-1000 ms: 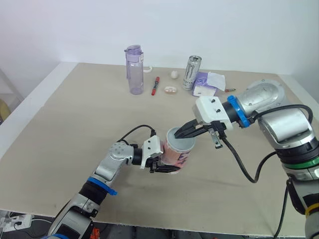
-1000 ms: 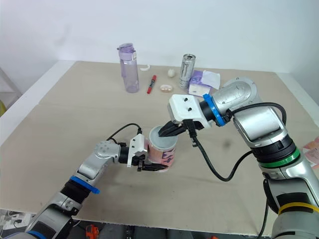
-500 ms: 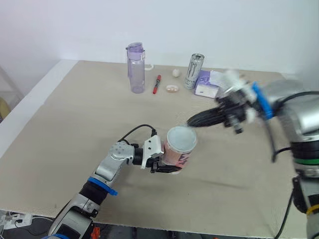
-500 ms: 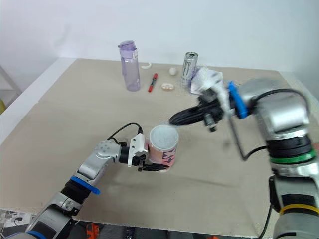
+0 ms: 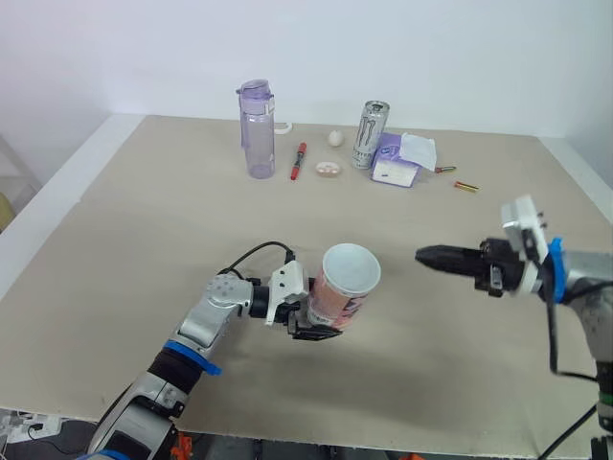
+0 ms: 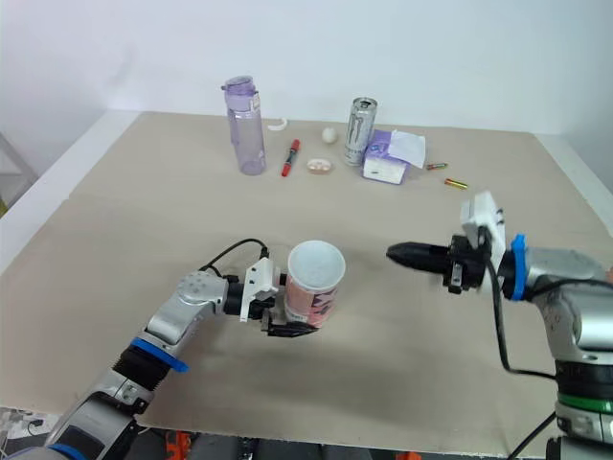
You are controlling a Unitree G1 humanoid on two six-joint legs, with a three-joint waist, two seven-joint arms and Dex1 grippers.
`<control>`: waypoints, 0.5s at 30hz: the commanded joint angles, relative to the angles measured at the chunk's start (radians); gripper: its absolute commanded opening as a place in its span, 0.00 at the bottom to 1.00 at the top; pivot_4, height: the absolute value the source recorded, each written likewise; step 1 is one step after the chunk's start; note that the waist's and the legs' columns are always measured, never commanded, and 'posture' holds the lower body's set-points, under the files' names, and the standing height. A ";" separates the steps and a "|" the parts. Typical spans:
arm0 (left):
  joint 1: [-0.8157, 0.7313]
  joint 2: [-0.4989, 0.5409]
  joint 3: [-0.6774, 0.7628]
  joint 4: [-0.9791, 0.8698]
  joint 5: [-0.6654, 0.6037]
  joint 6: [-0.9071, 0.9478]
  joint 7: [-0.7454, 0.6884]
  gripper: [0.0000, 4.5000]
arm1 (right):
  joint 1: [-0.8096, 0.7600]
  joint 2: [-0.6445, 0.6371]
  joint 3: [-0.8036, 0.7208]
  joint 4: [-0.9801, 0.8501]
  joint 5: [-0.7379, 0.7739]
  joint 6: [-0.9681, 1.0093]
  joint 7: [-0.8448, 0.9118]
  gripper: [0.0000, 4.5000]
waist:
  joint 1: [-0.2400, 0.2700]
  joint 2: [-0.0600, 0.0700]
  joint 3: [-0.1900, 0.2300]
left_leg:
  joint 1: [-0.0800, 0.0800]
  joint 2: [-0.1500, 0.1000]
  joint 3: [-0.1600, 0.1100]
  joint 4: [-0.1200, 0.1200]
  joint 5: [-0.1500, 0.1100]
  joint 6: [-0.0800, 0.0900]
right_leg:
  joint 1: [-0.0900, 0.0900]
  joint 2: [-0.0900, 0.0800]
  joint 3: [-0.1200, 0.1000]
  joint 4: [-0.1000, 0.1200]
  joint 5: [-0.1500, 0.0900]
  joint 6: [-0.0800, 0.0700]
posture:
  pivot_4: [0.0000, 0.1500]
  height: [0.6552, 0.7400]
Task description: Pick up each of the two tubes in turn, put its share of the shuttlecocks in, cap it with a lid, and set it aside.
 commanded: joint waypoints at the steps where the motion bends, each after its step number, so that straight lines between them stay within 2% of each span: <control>1: -0.011 0.004 0.017 -0.017 -0.012 -0.021 -0.018 1.00 | 0.026 0.011 0.010 -0.046 -0.007 -0.070 0.002 0.50 | 0.000 0.001 0.001 | 0.000 0.000 0.000 0.000 0.000 0.000 | 0.000 0.000 0.000 0.000 0.000 0.000 | 1.00 1.00; 3: -0.011 0.017 0.022 -0.023 -0.012 -0.030 -0.029 1.00 | 0.038 0.022 0.031 -0.045 -0.005 -0.086 0.003 0.69 | 0.000 0.002 0.001 | 0.000 0.000 0.001 0.000 0.000 0.000 | 0.000 0.001 0.002 0.000 0.001 0.001 | 1.00 1.00; 4: -0.009 0.028 0.025 -0.029 -0.012 -0.036 -0.037 1.00 | 0.043 0.027 0.045 -0.041 -0.009 -0.097 0.007 0.83 | 0.000 0.001 0.002 | 0.000 0.000 0.001 0.000 0.000 0.000 | 0.000 0.001 0.002 0.000 0.001 0.001 | 1.00 1.00; 6: -0.004 0.045 0.033 -0.042 -0.017 -0.041 -0.047 1.00 | 0.048 0.039 0.066 -0.031 -0.011 -0.112 0.013 0.99 | 0.000 0.000 0.002 | 0.000 0.000 0.000 0.000 0.000 0.000 | 0.000 0.001 0.002 0.000 0.000 0.000 | 1.00 1.00; 15: 0.044 0.120 0.079 -0.145 -0.060 -0.018 -0.072 1.00 | 0.084 0.089 0.154 -0.037 -0.028 -0.181 0.028 0.99 | 0.000 -0.002 0.004 | 0.000 0.001 0.000 0.000 0.000 -0.001 | 0.000 0.002 0.002 0.000 0.000 -0.001 | 1.00 1.00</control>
